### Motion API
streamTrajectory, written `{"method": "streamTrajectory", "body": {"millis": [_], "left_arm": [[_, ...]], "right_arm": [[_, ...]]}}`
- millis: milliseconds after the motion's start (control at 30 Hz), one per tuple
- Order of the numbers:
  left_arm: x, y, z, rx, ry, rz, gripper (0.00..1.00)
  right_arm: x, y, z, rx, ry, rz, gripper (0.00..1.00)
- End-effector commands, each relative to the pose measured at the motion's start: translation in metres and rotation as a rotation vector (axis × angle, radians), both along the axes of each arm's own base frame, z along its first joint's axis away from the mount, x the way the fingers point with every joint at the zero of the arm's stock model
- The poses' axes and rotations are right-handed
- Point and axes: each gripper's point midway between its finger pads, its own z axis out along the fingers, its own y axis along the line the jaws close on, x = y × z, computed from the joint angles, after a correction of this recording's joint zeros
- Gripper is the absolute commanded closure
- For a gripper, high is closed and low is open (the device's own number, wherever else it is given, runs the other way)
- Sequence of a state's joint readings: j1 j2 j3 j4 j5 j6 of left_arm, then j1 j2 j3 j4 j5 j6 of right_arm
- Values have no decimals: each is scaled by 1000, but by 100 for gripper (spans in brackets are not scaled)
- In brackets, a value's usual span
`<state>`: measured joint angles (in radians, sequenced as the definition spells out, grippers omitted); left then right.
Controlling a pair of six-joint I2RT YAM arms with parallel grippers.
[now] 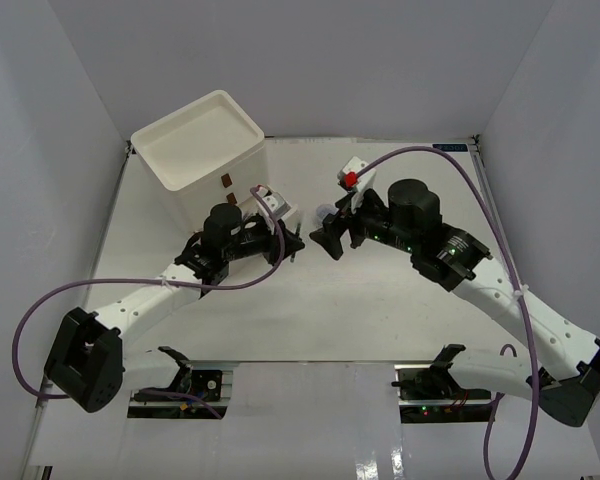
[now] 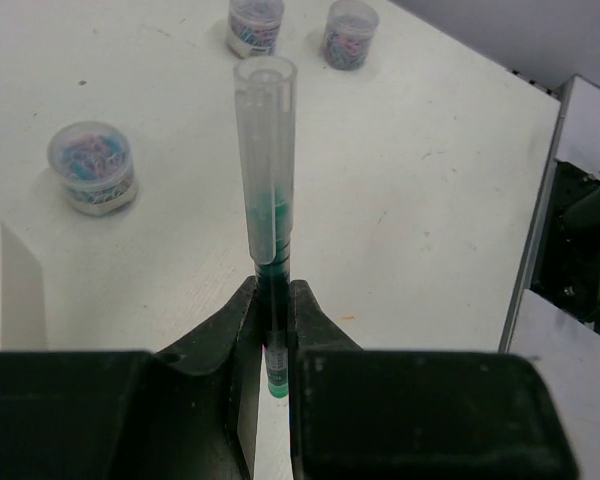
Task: Sort the stationery into containers
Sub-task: Close the pen cap on the pen, then place the pen in the drawer.
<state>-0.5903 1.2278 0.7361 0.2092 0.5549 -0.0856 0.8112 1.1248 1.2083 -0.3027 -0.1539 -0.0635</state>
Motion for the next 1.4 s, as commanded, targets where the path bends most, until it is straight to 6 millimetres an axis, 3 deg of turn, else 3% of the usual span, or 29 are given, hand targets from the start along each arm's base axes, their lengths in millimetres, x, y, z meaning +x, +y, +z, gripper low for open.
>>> {"method": "streamTrajectory", "body": {"millis": [0, 33, 67, 233, 333, 500, 667, 900, 1233, 1367], "left_arm": [[20, 12, 4, 85, -24, 98, 100], [25, 15, 0, 114, -20, 118, 100], [32, 25, -6, 192, -36, 162, 100], [57, 63, -8, 409, -106, 308, 100], [70, 91, -18, 575, -130, 394, 100], [84, 115, -35, 756, -153, 433, 96], [103, 142, -50, 918, -133, 498, 93], [120, 138, -54, 991, -130, 455, 88], [144, 141, -85, 1032, -54, 441, 69], [153, 138, -91, 1038, -47, 433, 68]], "right_arm": [[24, -34, 8, 15, -73, -220, 3], [23, -41, 11, 23, -84, -243, 2], [25, -50, -3, -2, -73, -285, 2], [15, -74, -28, -12, -54, -344, 2], [7, -82, -44, -5, -37, -349, 2], [-8, -94, -50, 39, -30, -352, 2], [-14, -108, -69, 34, -28, -385, 2], [-20, -111, -90, 17, -22, -371, 2], [-28, -111, -107, 35, -30, -334, 2], [-31, -113, -109, 47, -35, -335, 2]]}}
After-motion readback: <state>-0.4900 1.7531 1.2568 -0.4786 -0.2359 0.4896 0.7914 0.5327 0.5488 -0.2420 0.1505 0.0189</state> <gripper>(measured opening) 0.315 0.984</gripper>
